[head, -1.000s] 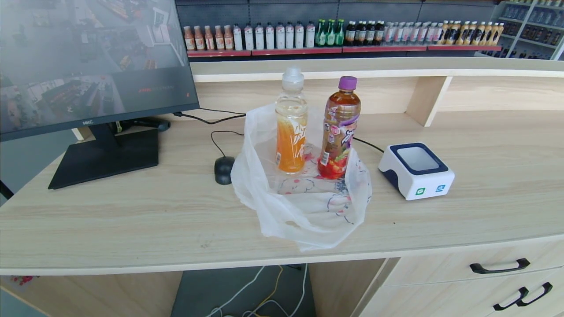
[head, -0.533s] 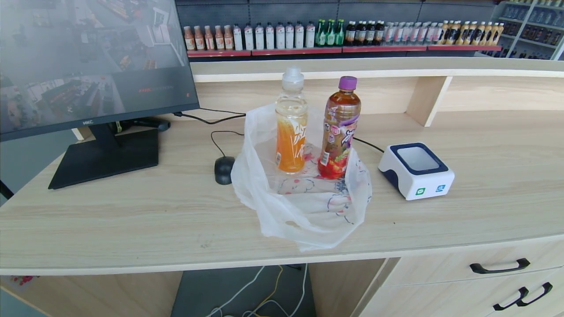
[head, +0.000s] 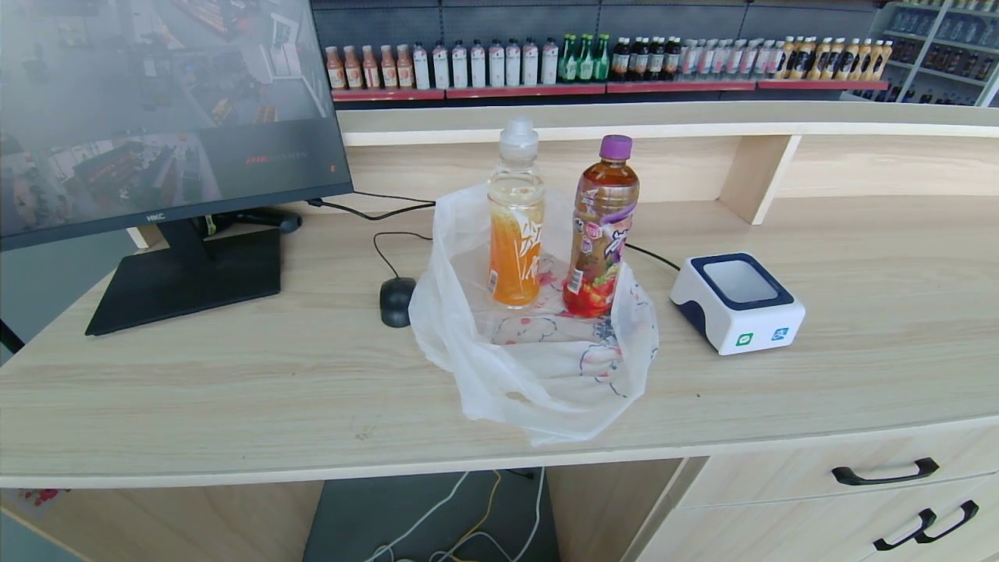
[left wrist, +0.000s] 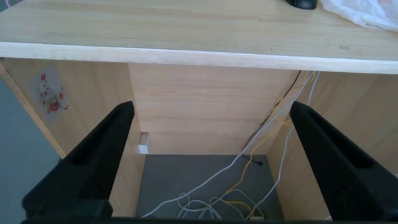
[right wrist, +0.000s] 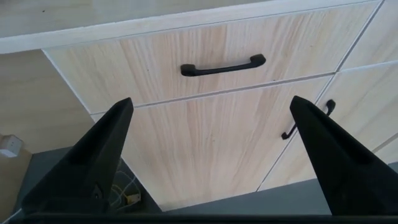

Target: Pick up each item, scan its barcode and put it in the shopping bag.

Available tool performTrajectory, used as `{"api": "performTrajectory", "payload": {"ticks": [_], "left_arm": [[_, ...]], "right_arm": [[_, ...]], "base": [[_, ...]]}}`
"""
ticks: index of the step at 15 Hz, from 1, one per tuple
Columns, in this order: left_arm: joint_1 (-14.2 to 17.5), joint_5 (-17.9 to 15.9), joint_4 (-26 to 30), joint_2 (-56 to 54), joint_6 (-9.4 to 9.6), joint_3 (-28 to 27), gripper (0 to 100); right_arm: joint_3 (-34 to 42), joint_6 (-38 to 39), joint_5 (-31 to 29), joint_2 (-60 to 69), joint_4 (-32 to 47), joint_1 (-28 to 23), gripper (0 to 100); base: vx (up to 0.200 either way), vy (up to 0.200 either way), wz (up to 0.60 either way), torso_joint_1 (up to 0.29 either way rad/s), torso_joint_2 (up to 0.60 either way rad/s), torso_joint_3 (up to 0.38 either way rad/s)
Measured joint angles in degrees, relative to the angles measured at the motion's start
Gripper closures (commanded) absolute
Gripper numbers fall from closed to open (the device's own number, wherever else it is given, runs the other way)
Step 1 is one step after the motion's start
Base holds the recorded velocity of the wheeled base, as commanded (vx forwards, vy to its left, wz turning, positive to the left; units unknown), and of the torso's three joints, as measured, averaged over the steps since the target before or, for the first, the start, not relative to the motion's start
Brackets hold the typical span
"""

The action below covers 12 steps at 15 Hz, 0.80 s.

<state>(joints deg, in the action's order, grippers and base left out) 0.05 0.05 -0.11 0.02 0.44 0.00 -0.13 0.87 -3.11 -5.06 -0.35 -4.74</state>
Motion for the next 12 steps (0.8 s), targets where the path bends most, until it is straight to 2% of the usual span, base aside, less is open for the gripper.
{"api": "performTrajectory", "payload": {"ticks": [2, 5, 8, 12], "left_arm": [[0.0, -0.02, 0.01, 0.0, 0.05, 0.0, 0], [0.0, 0.0, 0.01, 0.0, 0.07, 0.0, 0], [0.02, -0.02, 0.04, 0.0, 0.07, 0.0, 0], [0.0, 0.0, 0.04, 0.0, 0.1, 0.0, 0]], "right_arm": [[0.04, -3.07, 3.93, 0.1, 0.28, 0.01, 0], [0.04, -3.6, 4.28, 0.02, 0.3, 0.45, 0], [0.04, -3.71, 4.19, -0.34, 0.28, 6.03, 0], [0.04, -3.0, 3.4, 3.58, 0.28, 5.4, 0]], "base": [[0.0, 0.0, 0.0, 0.0, 0.0, 0.0], [0.0, 0.0, 0.0, 0.0, 0.0, 0.0], [0.0, 0.0, 0.0, 0.0, 0.0, 0.0], [0.0, 0.0, 0.0, 0.0, 0.0, 0.0]]}}
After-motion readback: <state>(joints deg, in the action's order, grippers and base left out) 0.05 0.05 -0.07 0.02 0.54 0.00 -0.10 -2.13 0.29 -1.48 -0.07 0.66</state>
